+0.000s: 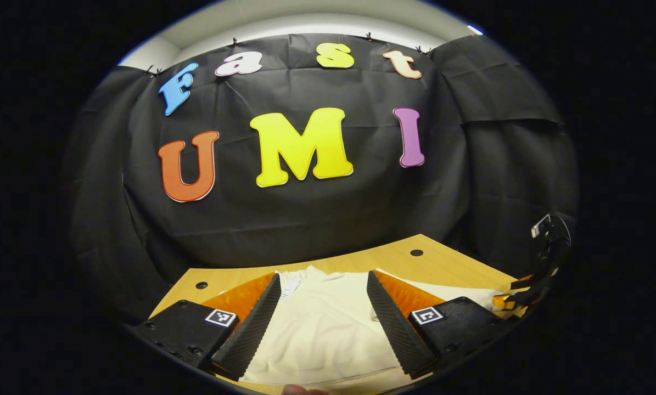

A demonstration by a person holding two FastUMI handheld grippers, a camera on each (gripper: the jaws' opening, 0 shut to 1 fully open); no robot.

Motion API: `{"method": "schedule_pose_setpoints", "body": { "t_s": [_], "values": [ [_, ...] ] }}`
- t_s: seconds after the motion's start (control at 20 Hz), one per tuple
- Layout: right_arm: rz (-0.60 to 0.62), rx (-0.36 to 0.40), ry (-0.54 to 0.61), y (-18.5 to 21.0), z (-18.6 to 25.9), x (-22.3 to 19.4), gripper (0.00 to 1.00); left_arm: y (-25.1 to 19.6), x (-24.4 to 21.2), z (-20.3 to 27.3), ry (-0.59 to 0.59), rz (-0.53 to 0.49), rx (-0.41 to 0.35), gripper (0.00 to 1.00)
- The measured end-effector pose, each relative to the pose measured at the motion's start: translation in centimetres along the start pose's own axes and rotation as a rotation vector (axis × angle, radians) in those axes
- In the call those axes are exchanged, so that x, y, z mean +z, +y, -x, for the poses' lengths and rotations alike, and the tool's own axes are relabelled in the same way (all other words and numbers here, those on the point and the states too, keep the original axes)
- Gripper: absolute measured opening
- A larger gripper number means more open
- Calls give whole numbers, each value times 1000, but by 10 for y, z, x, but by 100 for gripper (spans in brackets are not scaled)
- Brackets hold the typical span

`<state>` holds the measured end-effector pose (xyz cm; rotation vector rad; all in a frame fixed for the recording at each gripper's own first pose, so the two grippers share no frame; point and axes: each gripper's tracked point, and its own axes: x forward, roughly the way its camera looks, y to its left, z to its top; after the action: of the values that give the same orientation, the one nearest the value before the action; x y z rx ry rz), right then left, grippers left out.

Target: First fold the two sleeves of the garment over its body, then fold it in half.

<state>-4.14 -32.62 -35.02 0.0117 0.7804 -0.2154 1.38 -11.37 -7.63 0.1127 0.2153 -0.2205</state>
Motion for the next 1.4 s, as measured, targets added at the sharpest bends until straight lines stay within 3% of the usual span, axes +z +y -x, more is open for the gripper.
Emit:
{"method": "schedule_pose_setpoints", "body": {
  "t_s": [0.55, 0.6, 0.75, 0.8, 0.9, 1.05, 1.4],
  "values": [
    [-91, 30, 52, 2, -13, -12, 95, -1, -7, 4, 27, 2, 10, 99],
    [-102, 27, 65, 5, -12, -13, 90, 0, -6, 4, 25, 2, 10, 99],
    [-132, 17, 101, 4, -10, -18, 37, 0, -8, 7, 29, 4, 6, 99],
    [-137, 31, 103, 7, -11, -17, 37, 1, -7, 7, 30, 4, 4, 100],
    [-165, 33, 129, 6, -10, -14, 7, 3, -6, 10, 24, 3, 8, 100],
    [-206, 45, 141, 7, -4, -5, 7, 12, -8, 16, 24, 2, 24, 99],
    [-206, 142, -10, 39, 43, 90, 6, 48, -8, 25, -2, 39, 98, 100]
  ]
}}
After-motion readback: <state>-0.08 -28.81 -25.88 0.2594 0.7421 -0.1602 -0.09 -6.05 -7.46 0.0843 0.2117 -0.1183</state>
